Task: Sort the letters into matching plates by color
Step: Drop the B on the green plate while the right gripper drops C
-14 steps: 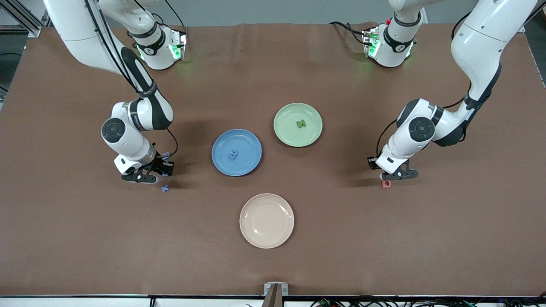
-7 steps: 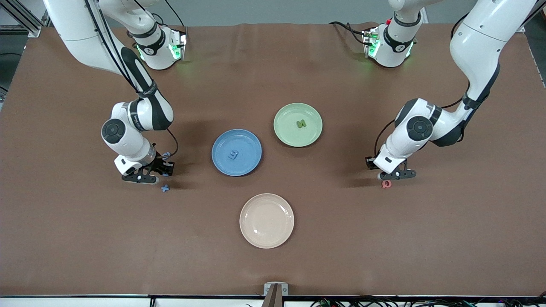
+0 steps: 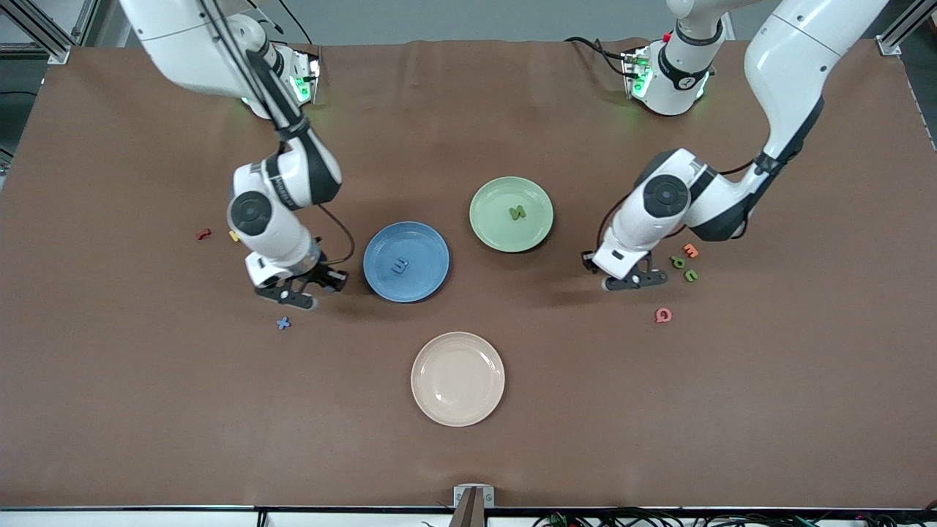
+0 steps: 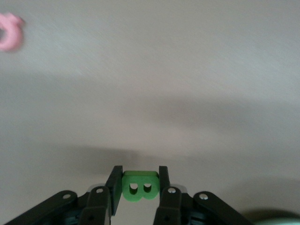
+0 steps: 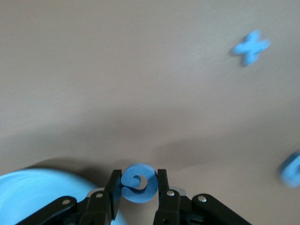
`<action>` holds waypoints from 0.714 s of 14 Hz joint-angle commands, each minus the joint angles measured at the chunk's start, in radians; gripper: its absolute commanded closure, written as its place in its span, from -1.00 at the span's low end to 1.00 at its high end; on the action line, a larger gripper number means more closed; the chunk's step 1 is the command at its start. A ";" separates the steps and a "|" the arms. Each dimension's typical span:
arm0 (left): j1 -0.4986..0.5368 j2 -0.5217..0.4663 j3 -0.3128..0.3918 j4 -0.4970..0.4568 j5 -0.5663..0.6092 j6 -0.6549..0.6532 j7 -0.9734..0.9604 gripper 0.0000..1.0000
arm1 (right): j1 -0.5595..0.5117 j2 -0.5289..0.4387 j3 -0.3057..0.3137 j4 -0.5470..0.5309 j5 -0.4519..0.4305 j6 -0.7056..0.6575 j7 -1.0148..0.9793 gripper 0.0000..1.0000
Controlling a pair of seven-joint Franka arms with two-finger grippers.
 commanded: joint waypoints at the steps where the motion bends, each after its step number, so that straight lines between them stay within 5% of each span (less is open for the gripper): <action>1: -0.065 -0.022 -0.048 0.039 0.013 -0.091 -0.148 0.47 | 0.086 -0.003 -0.010 0.041 0.013 -0.026 0.168 0.99; 4: -0.137 -0.017 -0.094 0.073 0.008 -0.111 -0.295 0.47 | 0.158 0.004 -0.011 0.049 0.011 -0.025 0.313 0.96; 5: -0.169 -0.015 -0.094 0.076 0.005 -0.111 -0.333 0.47 | 0.162 0.006 -0.011 0.049 0.011 -0.026 0.331 0.72; 6: -0.205 -0.012 -0.094 0.076 0.005 -0.111 -0.382 0.47 | 0.163 0.008 -0.011 0.049 0.011 -0.028 0.341 -0.24; 7: -0.229 -0.006 -0.094 0.076 0.005 -0.111 -0.418 0.47 | 0.172 0.012 -0.011 0.049 0.008 -0.026 0.341 -0.97; 10: -0.289 0.040 -0.092 0.099 0.004 -0.111 -0.491 0.47 | 0.168 0.023 -0.013 0.069 0.000 -0.028 0.330 -1.00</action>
